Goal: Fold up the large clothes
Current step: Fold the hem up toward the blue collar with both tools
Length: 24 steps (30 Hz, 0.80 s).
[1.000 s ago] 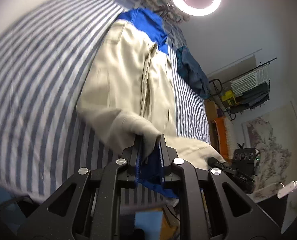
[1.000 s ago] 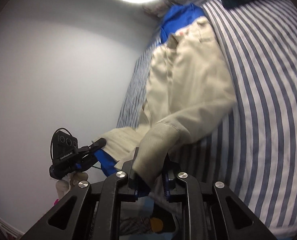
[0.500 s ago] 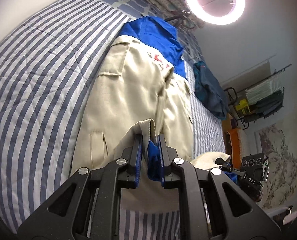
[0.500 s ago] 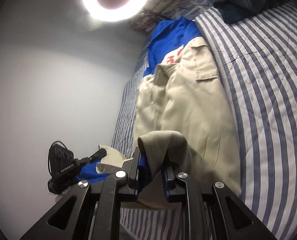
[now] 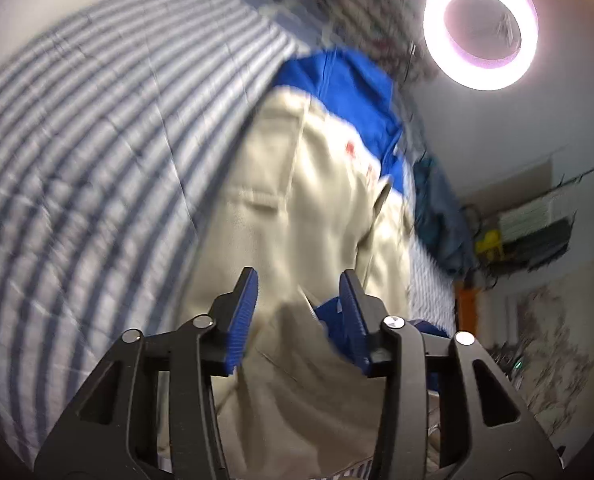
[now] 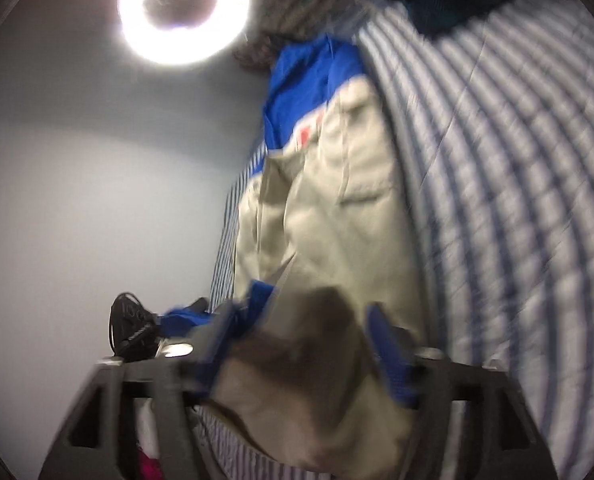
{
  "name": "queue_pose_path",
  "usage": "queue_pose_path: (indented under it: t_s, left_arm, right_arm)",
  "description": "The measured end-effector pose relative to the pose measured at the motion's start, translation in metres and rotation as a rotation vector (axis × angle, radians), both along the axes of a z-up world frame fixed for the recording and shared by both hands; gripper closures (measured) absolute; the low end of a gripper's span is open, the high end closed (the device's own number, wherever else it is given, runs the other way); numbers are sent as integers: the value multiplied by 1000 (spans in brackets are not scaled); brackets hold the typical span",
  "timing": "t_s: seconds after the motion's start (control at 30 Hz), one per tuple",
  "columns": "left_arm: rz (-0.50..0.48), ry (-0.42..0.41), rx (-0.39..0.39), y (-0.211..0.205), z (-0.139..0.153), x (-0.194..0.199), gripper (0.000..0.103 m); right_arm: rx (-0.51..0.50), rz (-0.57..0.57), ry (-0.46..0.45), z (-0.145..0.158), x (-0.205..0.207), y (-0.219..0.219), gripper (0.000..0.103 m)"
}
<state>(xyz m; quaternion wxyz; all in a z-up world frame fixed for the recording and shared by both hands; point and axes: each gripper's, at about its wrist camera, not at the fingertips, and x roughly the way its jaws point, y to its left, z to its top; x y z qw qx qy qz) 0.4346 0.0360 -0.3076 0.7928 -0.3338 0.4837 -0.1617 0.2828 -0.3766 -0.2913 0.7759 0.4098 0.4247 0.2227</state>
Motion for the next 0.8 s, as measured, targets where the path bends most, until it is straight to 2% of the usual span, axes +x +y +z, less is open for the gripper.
queue_pose_path:
  t_s: [0.07,0.13,0.23,0.33,0.43,0.53,0.77,0.8]
  left_arm:
    - [-15,-36,-3,13,7,-4,60]
    - [-68,-65,25,23,8,-16,60]
    - [-147,-56,36,26,-5,-33,60]
    - [-201,-3,3,21,-30,-49,60]
    - [-256,2,31,9,-41,-58,60]
    - [-278,-14,42,1,-41,-58,60]
    - [-296,-40,101,-16,-40,-49,60]
    - [-294,-40,99,-18,-40,-49,60]
  right_arm:
    - [-4,30,-14,1,-7,-8,29]
    - [-31,73,-29,1,-13,-8,42]
    - [-81,165,-36,-2,-23,2,50]
    - [-180,252,-30,-7,-30,23,50]
    - [-262,284,-30,-10,-33,38,48]
    - [-290,292,-33,-13,-34,45,36]
    - [-338,303,-42,-20,-29,60,33]
    - [-322,306,-45,-19,-30,59,37]
